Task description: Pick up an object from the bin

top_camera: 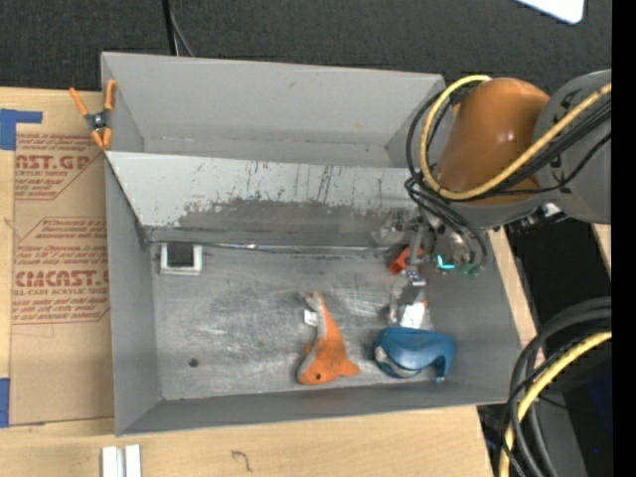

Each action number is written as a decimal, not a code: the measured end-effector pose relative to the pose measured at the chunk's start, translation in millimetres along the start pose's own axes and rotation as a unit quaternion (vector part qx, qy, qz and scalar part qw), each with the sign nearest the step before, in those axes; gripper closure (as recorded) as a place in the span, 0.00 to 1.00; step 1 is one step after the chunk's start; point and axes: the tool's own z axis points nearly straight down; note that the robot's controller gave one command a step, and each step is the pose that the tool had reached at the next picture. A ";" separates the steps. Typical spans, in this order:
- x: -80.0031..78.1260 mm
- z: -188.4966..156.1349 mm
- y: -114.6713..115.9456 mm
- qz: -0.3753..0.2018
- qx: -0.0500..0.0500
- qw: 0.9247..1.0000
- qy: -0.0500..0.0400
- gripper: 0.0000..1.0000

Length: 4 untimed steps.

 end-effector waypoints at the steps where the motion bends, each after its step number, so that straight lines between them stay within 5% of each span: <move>1: -1.8 -4.3 0.1 0.000 0.000 1.000 -0.004 0.00; 2: 42.5 40.7 -2.0 0.003 0.001 1.000 -0.007 0.00; 3: 68.9 83.1 12.9 -0.022 0.000 1.000 -0.001 0.00; 4: 49.9 98.4 -50.7 -0.086 -0.012 0.996 0.007 1.00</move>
Offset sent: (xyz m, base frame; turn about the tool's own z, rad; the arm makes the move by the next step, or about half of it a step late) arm -0.0756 -0.0042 -0.0735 0.0128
